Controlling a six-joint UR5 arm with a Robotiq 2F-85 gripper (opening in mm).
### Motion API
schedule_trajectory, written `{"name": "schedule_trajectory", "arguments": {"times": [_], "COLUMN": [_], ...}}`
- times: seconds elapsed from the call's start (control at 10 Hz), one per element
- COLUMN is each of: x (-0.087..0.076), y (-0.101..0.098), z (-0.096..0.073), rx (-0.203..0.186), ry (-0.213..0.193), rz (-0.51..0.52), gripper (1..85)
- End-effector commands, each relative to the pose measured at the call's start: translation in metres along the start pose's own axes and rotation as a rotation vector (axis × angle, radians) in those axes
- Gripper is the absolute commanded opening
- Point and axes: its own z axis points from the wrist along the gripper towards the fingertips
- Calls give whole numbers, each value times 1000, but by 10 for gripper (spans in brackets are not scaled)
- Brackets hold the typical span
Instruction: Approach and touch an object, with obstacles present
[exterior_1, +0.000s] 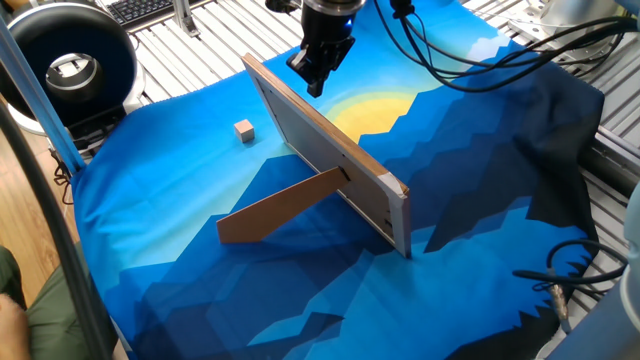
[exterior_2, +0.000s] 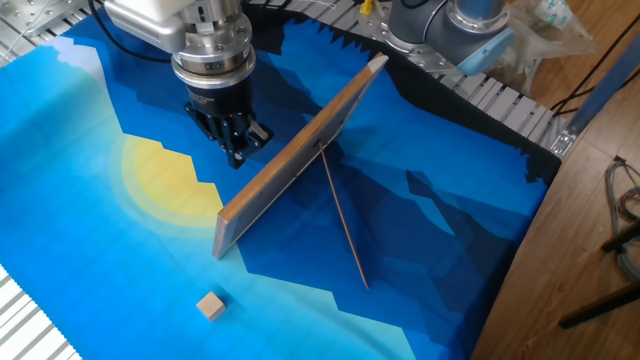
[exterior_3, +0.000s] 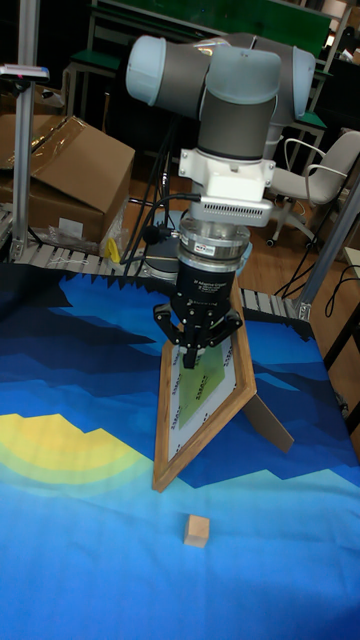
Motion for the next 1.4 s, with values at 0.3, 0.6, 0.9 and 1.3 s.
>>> {"name": "schedule_trajectory", "arguments": {"times": [0.3, 0.6, 0.9, 1.3], "x": [-4, 0, 0, -5], "y": [8, -1, -7, -10], "z": [8, 13, 21, 16], "rx": [-52, -31, -23, -3], "ry": [-45, -54, -84, -95], "rz": [14, -19, -26, -53], "gripper": [10, 10, 10, 10]}}
